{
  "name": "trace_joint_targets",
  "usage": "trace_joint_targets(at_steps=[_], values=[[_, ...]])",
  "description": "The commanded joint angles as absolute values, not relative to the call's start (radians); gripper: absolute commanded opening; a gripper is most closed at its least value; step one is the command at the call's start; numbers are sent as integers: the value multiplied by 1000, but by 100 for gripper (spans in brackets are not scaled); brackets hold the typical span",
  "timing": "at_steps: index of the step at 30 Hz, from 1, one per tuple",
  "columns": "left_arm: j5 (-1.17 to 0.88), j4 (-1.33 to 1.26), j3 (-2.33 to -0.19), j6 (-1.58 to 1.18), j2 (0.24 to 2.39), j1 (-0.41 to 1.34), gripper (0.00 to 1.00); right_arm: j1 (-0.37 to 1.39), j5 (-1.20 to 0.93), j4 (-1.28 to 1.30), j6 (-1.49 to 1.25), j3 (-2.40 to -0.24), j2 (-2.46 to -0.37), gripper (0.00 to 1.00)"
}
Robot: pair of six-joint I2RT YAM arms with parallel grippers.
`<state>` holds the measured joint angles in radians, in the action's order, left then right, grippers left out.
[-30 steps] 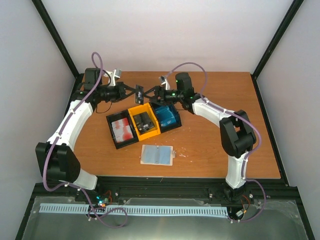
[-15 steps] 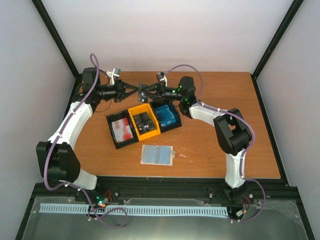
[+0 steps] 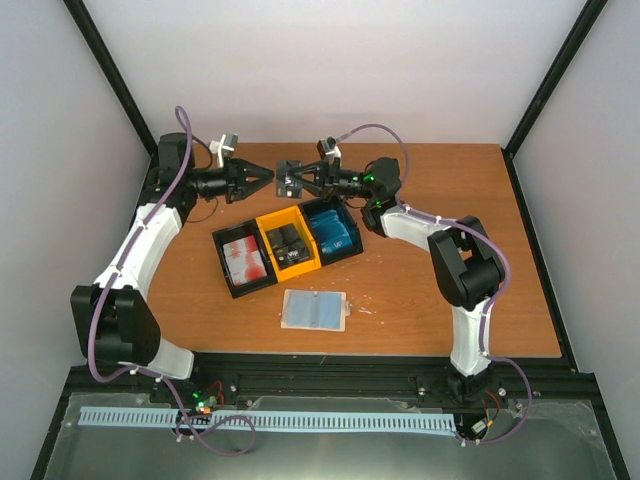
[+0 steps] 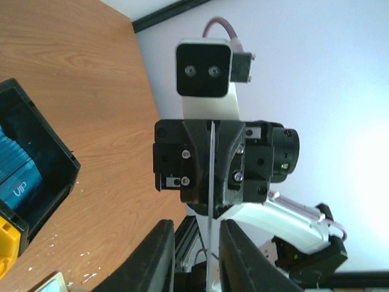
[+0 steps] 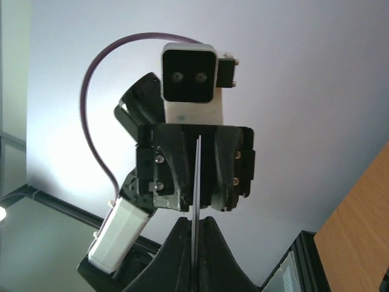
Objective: Put the credit cards into the card holder
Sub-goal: Pick up the credit card from the storage box.
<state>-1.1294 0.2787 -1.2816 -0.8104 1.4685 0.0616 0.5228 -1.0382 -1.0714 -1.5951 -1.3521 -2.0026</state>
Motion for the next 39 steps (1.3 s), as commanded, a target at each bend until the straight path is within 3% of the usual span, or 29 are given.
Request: trace_joint_targets(at_steps=[1,6,10,12,17,22,39], values=[[-1239,229,-1277,-819,1438,51,28,518,-1075,-1286,-1776,-1331,-1976,3],[-1316,78,-1227,-916,1414,51,40,518,-1110,-1378,-1875,-1322,-1970,3],[-1340,-12,-1209,-966,1394,53,59,521,-1123,-1354,-1862,-1320,-1960,3],[-1341,-23,-1207,-966,1389,58,62,523,-1126,-1361,-1871,-1330,-1963,3],[-1352,-53,-1207,-975,1399,90,61,536,-1127,-1391,-1906,-1366,-1974,3],[-1362,-85,-1193,-976,1397,98,53,540,-1101,-1497,-2022,-1405,-1995,3],[-1374,-175,-1151,-1016,1402,117,51,555,-1069,-1620,-2164,-1477,-2019,3]])
